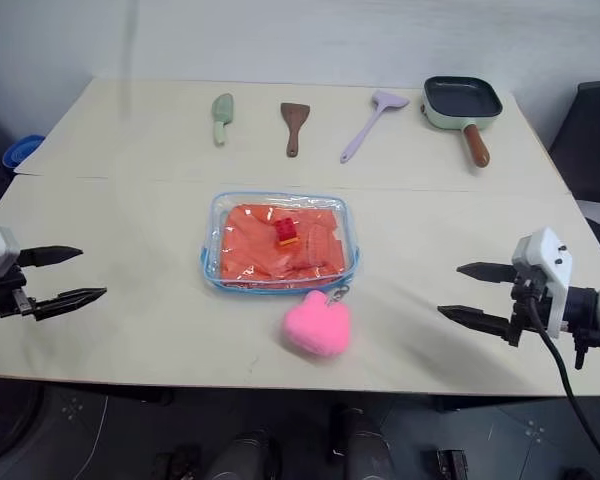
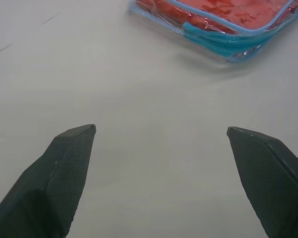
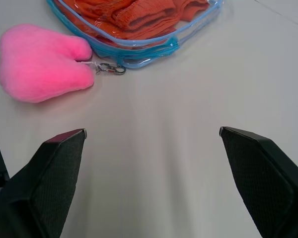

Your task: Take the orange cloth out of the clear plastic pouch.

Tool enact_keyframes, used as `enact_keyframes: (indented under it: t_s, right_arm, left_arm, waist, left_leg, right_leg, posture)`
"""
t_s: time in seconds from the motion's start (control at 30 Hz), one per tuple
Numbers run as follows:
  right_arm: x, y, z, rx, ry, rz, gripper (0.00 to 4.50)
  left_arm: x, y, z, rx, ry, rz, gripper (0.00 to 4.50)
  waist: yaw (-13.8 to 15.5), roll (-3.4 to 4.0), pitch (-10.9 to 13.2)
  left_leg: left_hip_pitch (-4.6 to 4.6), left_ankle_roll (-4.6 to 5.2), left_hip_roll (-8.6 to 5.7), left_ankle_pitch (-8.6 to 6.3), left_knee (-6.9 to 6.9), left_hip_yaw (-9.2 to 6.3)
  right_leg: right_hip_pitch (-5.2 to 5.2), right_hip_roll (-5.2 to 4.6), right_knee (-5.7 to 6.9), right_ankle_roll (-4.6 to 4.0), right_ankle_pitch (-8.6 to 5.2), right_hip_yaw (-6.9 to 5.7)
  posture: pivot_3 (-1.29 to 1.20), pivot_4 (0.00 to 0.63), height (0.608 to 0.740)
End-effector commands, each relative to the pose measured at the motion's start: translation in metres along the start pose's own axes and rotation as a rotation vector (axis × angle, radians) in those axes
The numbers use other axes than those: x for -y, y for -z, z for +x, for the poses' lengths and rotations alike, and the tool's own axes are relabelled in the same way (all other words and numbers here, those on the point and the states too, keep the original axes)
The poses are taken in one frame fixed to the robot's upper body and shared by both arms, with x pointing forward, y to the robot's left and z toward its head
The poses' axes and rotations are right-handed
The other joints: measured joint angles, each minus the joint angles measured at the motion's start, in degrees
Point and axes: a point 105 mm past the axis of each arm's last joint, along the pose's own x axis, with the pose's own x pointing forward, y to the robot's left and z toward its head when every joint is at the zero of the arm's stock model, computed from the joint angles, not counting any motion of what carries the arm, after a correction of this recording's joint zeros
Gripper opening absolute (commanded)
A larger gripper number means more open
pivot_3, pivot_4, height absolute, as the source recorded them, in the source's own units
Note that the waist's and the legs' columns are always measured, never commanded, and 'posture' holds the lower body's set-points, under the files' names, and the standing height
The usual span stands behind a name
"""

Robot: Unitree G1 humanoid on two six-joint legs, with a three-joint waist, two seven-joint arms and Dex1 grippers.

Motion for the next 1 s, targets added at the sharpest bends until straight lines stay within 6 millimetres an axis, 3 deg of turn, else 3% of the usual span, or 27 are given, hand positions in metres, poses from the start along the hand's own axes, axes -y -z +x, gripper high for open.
enact_keyframes:
  t_s: [0.03, 0.73, 1.0]
  right_arm:
    - [0.004, -0.012, -0.007, 0.025, 0.028, -0.05, 4.48]
    - [0.001, -0.007, 0.008, 0.04, 0.059, -0.088, 4.48]
    - [-0.004, -0.009, 0.011, 0.056, 0.037, -0.046, 4.48]
  left_arm:
    - [0.002, -0.004, -0.001, -0.003, 0.0, 0.051, 4.5]
    - [0.017, -0.014, 0.014, 0.039, 0.021, 0.016, 4.5]
    - [0.018, -0.031, 0.021, 0.087, 0.056, -0.004, 4.5]
  waist:
    - [0.0, 0.0, 0.0]
    - [-0.03, 0.02, 0.01]
    - [0.0, 0.02, 0.01]
  left_leg:
    - [0.01, -0.01, 0.0, -0.01, 0.0, 0.0]
    - [0.05, -0.07, 0.03, -0.01, 0.0, 0.07]
    - [0.05, -0.07, 0.03, 0.0, 0.01, 0.14]
  right_leg:
    - [0.0, 0.0, 0.0, 0.0, 0.0, 0.0]
    - [0.0, 0.02, 0.08, -0.01, -0.01, 0.03]
    - [0.0, 0.04, 0.12, -0.01, -0.01, 0.1]
  posture:
    - [0.0, 0.15, 0.74]
    - [0.0, 0.15, 0.74]
    - [0.0, 0.15, 0.74]
